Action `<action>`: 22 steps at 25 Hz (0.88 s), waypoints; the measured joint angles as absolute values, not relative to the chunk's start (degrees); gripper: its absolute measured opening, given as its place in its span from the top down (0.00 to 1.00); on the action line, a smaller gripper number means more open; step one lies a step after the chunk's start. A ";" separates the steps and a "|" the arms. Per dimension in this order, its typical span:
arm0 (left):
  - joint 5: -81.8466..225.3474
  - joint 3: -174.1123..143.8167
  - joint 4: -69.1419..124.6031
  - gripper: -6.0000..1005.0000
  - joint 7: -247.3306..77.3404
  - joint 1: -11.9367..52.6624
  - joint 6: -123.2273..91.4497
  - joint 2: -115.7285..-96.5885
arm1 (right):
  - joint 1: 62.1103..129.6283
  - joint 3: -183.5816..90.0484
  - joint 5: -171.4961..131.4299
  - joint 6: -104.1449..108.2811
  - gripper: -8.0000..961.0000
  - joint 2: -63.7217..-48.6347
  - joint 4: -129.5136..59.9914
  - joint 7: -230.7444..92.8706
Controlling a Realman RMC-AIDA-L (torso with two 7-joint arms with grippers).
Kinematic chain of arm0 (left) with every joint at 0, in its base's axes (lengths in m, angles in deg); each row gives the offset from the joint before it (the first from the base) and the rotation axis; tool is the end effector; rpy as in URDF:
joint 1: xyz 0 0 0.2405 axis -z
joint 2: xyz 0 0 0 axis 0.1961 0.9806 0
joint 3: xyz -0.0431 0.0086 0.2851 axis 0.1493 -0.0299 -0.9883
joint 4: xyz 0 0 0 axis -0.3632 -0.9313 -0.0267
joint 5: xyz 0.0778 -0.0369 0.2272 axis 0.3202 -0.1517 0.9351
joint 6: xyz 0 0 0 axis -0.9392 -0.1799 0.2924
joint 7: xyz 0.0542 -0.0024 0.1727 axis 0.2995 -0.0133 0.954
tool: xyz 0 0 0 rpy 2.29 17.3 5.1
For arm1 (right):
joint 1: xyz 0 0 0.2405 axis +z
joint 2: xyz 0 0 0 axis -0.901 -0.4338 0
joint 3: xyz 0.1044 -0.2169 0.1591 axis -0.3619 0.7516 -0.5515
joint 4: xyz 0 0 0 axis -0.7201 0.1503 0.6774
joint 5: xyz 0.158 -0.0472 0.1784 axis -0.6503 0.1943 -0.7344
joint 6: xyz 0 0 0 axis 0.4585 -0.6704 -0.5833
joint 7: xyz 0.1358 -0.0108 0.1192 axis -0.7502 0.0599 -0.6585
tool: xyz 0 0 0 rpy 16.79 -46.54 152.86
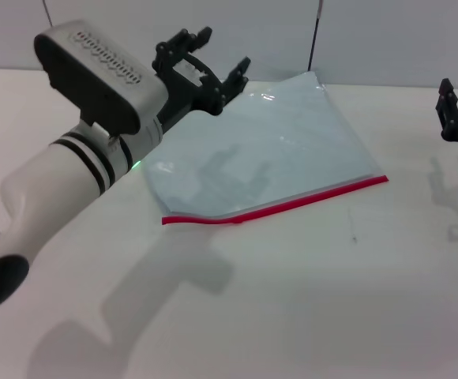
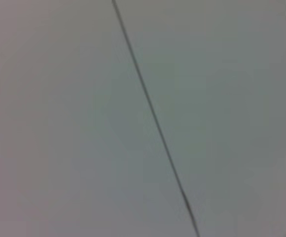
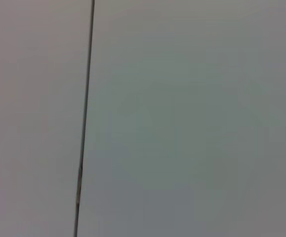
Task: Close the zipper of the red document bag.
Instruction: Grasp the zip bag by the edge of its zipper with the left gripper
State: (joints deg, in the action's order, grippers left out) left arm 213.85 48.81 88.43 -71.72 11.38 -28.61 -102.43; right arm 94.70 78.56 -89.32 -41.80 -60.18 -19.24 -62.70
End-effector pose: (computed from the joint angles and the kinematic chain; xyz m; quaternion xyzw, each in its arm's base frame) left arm -0.1982 0.4542 -0.0849 -0.8392 -0.0676 -0.2130 0.4958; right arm 0.3303 0.4499 -0.0675 -0.7268 0.2161 0.2513 0.6015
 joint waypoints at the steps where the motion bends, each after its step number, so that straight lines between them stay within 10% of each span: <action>1: 213.88 48.84 90.38 0.33 -71.69 11.10 -25.76 -102.02 | 94.70 78.41 -89.32 -41.49 0.54 -60.18 -19.24 -62.70; 6: 213.93 50.70 101.88 0.33 -67.99 9.42 -7.38 -101.35 | 94.69 77.89 -89.32 -41.14 0.54 -60.12 -19.26 -62.70; 22: 217.64 59.82 115.80 0.33 -52.98 8.63 32.63 -107.47 | 95.13 77.44 -89.32 -39.94 0.54 -60.10 -19.26 -62.70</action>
State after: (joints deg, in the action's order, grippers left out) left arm 217.64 59.82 115.80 -52.98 8.63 32.63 -107.47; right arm 95.13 77.44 -89.32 -39.94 -60.10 -19.26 -62.70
